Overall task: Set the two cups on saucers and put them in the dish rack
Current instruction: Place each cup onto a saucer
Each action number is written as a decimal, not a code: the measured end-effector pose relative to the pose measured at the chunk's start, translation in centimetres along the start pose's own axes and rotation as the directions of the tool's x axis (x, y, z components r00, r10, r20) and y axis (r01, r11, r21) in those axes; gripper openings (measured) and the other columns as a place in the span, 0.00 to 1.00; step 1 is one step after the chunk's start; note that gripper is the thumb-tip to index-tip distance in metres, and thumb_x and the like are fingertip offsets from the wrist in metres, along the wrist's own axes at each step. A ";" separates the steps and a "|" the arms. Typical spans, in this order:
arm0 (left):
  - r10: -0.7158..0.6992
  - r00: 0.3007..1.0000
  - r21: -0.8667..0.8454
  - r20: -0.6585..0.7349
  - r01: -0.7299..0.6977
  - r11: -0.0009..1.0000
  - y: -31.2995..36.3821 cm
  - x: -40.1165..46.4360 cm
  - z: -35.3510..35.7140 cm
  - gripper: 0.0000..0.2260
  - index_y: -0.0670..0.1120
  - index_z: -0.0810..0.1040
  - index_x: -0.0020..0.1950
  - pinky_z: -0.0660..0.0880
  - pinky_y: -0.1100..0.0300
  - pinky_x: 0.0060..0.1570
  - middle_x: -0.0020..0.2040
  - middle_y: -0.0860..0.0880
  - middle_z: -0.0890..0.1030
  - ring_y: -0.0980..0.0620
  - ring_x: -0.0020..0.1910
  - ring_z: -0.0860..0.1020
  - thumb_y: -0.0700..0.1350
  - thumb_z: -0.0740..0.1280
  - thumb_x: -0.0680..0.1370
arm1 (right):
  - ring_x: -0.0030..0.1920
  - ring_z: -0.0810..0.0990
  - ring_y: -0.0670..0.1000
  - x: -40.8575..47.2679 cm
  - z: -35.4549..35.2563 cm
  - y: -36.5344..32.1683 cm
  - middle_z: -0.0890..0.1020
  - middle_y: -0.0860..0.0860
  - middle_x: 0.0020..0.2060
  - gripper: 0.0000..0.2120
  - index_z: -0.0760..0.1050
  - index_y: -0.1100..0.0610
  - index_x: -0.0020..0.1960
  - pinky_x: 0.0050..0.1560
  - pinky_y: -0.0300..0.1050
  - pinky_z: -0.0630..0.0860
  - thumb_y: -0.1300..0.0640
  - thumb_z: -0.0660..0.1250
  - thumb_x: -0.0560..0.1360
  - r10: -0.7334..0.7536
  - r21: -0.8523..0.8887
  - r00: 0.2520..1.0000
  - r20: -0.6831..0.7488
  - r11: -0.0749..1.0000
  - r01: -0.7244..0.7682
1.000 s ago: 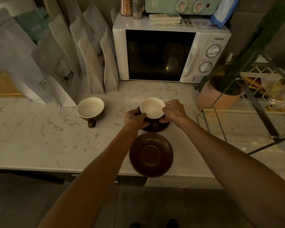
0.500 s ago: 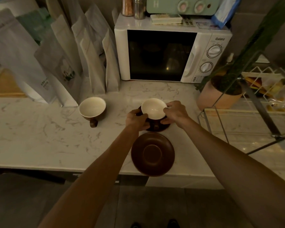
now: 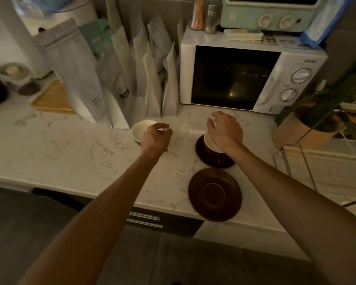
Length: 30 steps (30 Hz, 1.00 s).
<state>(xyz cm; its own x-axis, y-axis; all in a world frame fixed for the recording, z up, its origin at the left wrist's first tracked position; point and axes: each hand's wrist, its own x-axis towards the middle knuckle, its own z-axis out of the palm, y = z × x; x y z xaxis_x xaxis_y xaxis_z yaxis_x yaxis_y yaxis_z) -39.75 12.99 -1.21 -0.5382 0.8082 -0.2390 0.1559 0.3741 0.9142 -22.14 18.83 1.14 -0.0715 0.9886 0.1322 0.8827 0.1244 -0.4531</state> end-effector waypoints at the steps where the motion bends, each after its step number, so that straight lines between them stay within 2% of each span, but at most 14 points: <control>1: 0.002 0.999 0.021 -0.052 -0.001 1.000 -0.2 0.4 -1.2 0.09 0.53 0.80 0.52 0.82 0.55 0.37 0.49 0.46 0.84 0.48 0.37 0.82 0.49 0.68 0.73 | 0.60 0.79 0.57 0.1 0.6 -1.0 0.80 0.55 0.62 0.18 0.72 0.55 0.68 0.56 0.50 0.75 0.49 0.59 0.81 -0.025 0.063 0.999 0.028 0.998 0.023; 3: -0.009 0.991 0.039 -0.137 0.014 0.999 -0.9 1.0 -3.6 0.12 0.52 0.80 0.55 0.83 0.56 0.38 0.52 0.47 0.83 0.48 0.38 0.81 0.50 0.68 0.72 | 0.58 0.81 0.56 0.2 2.1 -2.9 0.81 0.54 0.60 0.17 0.74 0.54 0.66 0.58 0.51 0.78 0.50 0.61 0.80 -0.045 0.174 0.993 0.109 0.984 0.026; 6: -0.063 0.975 0.009 -0.212 0.067 0.998 -2.3 2.3 -6.6 0.15 0.49 0.78 0.61 0.81 0.49 0.52 0.57 0.45 0.81 0.44 0.51 0.81 0.49 0.68 0.74 | 0.48 0.85 0.56 -0.1 4.4 -5.6 0.84 0.55 0.54 0.15 0.77 0.57 0.61 0.50 0.56 0.83 0.51 0.63 0.78 -0.046 0.317 0.968 0.246 0.948 -0.036; 7: -0.077 0.974 0.000 -0.214 0.078 0.997 -2.7 2.6 -7.1 0.16 0.48 0.77 0.62 0.80 0.48 0.53 0.57 0.44 0.80 0.44 0.53 0.80 0.49 0.68 0.75 | 0.44 0.85 0.56 -0.2 5.2 -6.3 0.84 0.56 0.52 0.15 0.77 0.59 0.60 0.47 0.56 0.84 0.52 0.63 0.79 -0.047 0.339 0.958 0.281 0.939 -0.053; 10: -0.117 0.971 -0.024 -0.210 0.115 0.993 -3.5 3.9 -7.8 0.18 0.48 0.75 0.64 0.80 0.48 0.54 0.60 0.44 0.79 0.45 0.52 0.80 0.51 0.68 0.75 | 0.39 0.86 0.57 -0.6 7.4 -8.3 0.81 0.54 0.48 0.15 0.76 0.61 0.60 0.43 0.56 0.84 0.52 0.63 0.79 -0.015 0.360 0.927 0.375 0.924 -0.131; 12: -0.139 0.974 -0.036 -0.180 0.134 0.990 -3.9 4.9 -7.9 0.20 0.47 0.73 0.68 0.81 0.49 0.52 0.63 0.44 0.77 0.48 0.47 0.79 0.50 0.67 0.77 | 0.38 0.86 0.57 -0.5 8.9 -9.2 0.81 0.53 0.47 0.16 0.76 0.60 0.59 0.42 0.56 0.84 0.50 0.63 0.79 -0.002 0.339 0.906 0.423 0.928 -0.156; 14: -0.165 0.978 -0.066 -0.124 0.157 0.985 -4.2 5.8 -7.9 0.22 0.46 0.70 0.71 0.81 0.53 0.46 0.65 0.43 0.75 0.46 0.49 0.78 0.49 0.65 0.78 | 0.37 0.86 0.57 -0.2 10.3 -9.7 0.84 0.56 0.48 0.17 0.76 0.60 0.60 0.41 0.55 0.84 0.48 0.62 0.79 0.015 0.326 0.897 0.441 0.929 -0.176; 17: -0.186 0.982 -0.146 -0.020 0.181 0.973 -4.6 6.7 -8.0 0.22 0.43 0.68 0.72 0.80 0.54 0.39 0.60 0.41 0.76 0.41 0.54 0.79 0.45 0.64 0.79 | 0.45 0.85 0.61 0.5 11.6 -10.1 0.83 0.59 0.53 0.18 0.74 0.59 0.64 0.46 0.57 0.84 0.51 0.60 0.78 0.041 0.336 0.897 0.441 0.919 -0.207; 19: -0.201 0.979 -0.170 0.040 0.205 0.964 -4.7 6.9 -7.8 0.20 0.42 0.69 0.72 0.80 0.53 0.40 0.57 0.41 0.76 0.39 0.54 0.80 0.41 0.63 0.79 | 0.49 0.84 0.62 1.0 12.3 -10.2 0.83 0.60 0.54 0.19 0.74 0.56 0.66 0.47 0.58 0.83 0.57 0.60 0.76 0.061 0.345 0.892 0.448 0.908 -0.236; 21: -0.217 0.975 -0.171 0.043 0.221 0.960 -4.8 7.0 -7.5 0.20 0.42 0.69 0.71 0.81 0.52 0.42 0.55 0.41 0.75 0.39 0.53 0.80 0.39 0.63 0.79 | 0.50 0.84 0.62 1.5 12.9 -10.0 0.83 0.60 0.54 0.20 0.75 0.55 0.65 0.47 0.58 0.83 0.59 0.61 0.73 0.084 0.354 0.887 0.454 0.897 -0.266; 25: -0.204 0.979 -0.150 0.032 0.206 0.967 -5.1 7.1 -6.7 0.18 0.44 0.73 0.69 0.82 0.60 0.32 0.54 0.40 0.76 0.43 0.46 0.79 0.37 0.60 0.79 | 0.47 0.85 0.63 2.0 13.5 -9.6 0.84 0.60 0.52 0.20 0.77 0.59 0.61 0.46 0.58 0.84 0.59 0.62 0.71 0.120 0.389 0.878 0.463 0.863 -0.323; 30: -0.210 0.978 -0.192 0.008 0.208 0.959 -4.6 6.1 -6.3 0.19 0.42 0.74 0.68 0.81 0.61 0.29 0.59 0.39 0.75 0.39 0.52 0.80 0.35 0.61 0.78 | 0.43 0.86 0.62 1.6 13.2 -9.0 0.85 0.61 0.48 0.15 0.79 0.62 0.56 0.45 0.57 0.84 0.59 0.64 0.72 0.125 0.421 0.879 0.461 0.841 -0.340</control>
<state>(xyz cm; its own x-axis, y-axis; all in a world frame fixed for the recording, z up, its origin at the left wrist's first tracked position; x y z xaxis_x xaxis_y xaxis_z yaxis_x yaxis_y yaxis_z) -48.94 13.29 -4.83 -0.5522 0.7151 -0.4286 -0.1212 0.4398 0.8899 -36.29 20.46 -6.22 -0.1666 0.9231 -0.3467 0.5714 -0.1961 -0.7969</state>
